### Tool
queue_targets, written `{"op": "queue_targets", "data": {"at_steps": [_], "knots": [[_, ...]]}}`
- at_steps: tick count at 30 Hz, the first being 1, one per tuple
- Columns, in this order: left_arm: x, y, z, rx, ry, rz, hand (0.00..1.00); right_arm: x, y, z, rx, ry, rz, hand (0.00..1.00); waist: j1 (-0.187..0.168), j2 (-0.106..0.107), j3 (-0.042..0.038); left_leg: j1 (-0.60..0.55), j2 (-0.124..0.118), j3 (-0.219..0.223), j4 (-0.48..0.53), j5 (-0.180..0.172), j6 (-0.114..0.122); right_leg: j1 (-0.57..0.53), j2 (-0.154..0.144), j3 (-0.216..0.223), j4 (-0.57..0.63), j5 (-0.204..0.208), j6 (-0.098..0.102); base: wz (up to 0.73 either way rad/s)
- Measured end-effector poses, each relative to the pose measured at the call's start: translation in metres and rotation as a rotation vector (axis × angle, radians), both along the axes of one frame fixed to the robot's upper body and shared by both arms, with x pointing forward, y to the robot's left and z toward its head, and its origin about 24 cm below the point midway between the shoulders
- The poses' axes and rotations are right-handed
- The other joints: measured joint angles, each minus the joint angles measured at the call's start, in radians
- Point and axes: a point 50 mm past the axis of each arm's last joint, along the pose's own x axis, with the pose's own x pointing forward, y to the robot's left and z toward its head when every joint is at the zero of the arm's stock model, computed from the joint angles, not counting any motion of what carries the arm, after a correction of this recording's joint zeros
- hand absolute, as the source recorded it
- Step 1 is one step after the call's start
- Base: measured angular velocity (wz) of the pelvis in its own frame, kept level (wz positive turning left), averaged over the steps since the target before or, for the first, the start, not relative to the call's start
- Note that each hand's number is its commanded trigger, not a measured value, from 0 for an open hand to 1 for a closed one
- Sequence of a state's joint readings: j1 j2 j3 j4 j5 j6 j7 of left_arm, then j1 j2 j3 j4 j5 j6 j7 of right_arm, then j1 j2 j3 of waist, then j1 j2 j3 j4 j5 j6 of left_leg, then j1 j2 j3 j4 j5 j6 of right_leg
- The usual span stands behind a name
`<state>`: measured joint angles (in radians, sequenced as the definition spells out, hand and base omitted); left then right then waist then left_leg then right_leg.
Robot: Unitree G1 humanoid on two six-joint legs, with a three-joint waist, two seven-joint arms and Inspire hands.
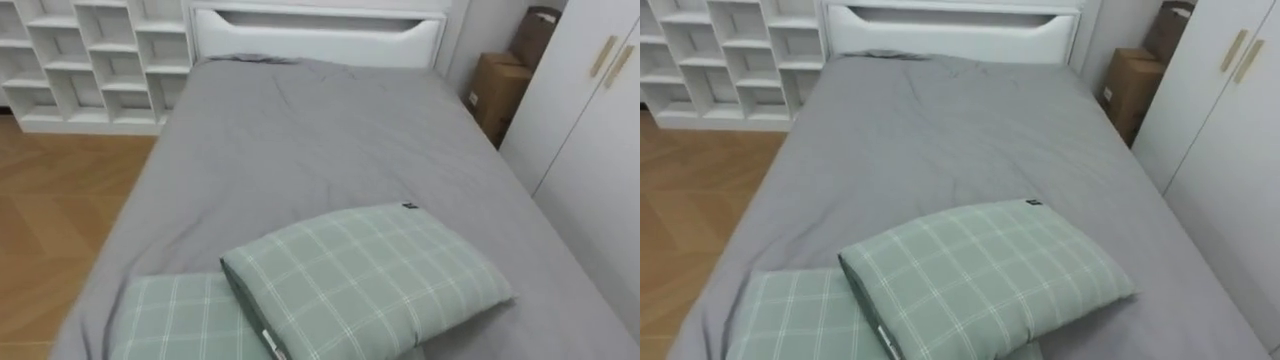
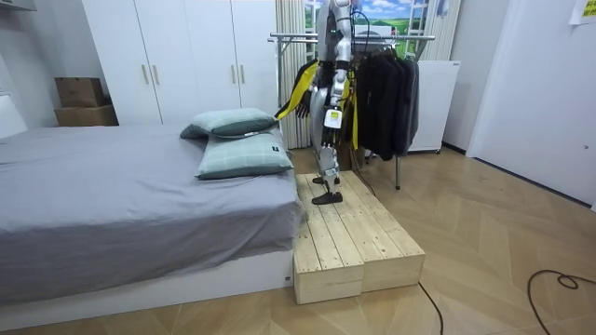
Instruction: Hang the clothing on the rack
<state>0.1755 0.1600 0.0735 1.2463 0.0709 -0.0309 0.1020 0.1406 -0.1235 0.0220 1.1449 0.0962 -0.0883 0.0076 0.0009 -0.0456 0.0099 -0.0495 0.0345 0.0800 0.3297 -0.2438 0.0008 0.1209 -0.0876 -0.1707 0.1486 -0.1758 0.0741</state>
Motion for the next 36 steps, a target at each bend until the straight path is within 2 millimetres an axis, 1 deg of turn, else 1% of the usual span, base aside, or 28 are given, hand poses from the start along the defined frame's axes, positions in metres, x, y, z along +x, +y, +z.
{"op": "queue_targets", "data": {"at_steps": [2, 6, 9, 14, 18, 25, 30, 36], "knots": [[-0.001, -0.001, 0.000, -0.004, 0.001, 0.001, 0.00, -0.008, -0.001, -0.002, 0.031, 0.023, -0.059, 0.00, 0.001, 0.006, -0.0048, -0.008, 0.000, -0.006, 0.007, 0.002, -0.003, 0.001, 0.002, -0.007, -0.012, -0.005, 0.000, 0.09], [-0.005, -0.003, -0.001, -0.010, 0.012, 0.004, 0.00, -0.016, -0.001, -0.004, 0.076, 0.043, -0.140, 0.00, 0.001, 0.008, -0.0066, -0.008, -0.001, -0.024, 0.007, 0.010, -0.008, 0.010, 0.005, -0.024, -0.012, -0.008, -0.004, 0.15], [-0.013, -0.006, -0.002, -0.018, 0.036, 0.002, 0.00, -0.020, 0.000, -0.005, 0.117, 0.064, -0.186, 0.00, 0.005, 0.008, -0.0067, -0.005, -0.001, -0.035, 0.007, 0.011, -0.009, 0.023, 0.006, -0.042, -0.013, -0.015, -0.008, 0.16], [-0.023, -0.014, -0.004, -0.044, 0.096, 0.014, 0.00, -0.020, 0.004, -0.006, 0.185, 0.079, -0.207, 0.00, 0.004, 0.009, -0.0061, -0.006, -0.003, -0.052, 0.007, 0.010, -0.013, 0.037, 0.007, -0.064, -0.014, -0.024, -0.011, 0.12], [-0.023, -0.016, -0.005, -0.063, 0.118, 0.000, 0.00, -0.018, 0.006, -0.007, 0.202, 0.085, -0.192, 0.00, 0.002, 0.009, -0.0049, -0.008, -0.007, -0.068, 0.007, 0.010, -0.015, 0.038, 0.007, -0.078, -0.015, -0.028, -0.012, 0.12], [-0.011, -0.016, -0.004, -0.076, 0.081, -0.008, 0.00, -0.018, 0.007, -0.007, 0.239, 0.097, -0.198, 0.00, -0.001, 0.015, -0.0052, -0.030, -0.014, -0.089, 0.013, 0.010, -0.015, 0.037, 0.006, -0.106, -0.020, -0.031, -0.011, 0.10], [-0.011, -0.016, -0.004, -0.076, 0.083, -0.008, 0.00, -0.017, 0.008, -0.007, 0.255, 0.111, -0.194, 0.00, -0.004, 0.017, -0.0057, -0.036, -0.016, -0.094, 0.014, 0.010, -0.015, 0.038, 0.005, -0.110, -0.020, -0.031, -0.011, 0.04], [-0.019, -0.018, -0.005, -0.087, 0.112, -0.004, 0.00, -0.015, 0.007, -0.007, 0.258, 0.110, -0.190, 0.00, -0.002, 0.027, -0.0035, -0.030, -0.016, -0.094, 0.013, 0.010, -0.015, 0.042, 0.005, -0.109, -0.015, -0.030, -0.011, 0.00]]}}
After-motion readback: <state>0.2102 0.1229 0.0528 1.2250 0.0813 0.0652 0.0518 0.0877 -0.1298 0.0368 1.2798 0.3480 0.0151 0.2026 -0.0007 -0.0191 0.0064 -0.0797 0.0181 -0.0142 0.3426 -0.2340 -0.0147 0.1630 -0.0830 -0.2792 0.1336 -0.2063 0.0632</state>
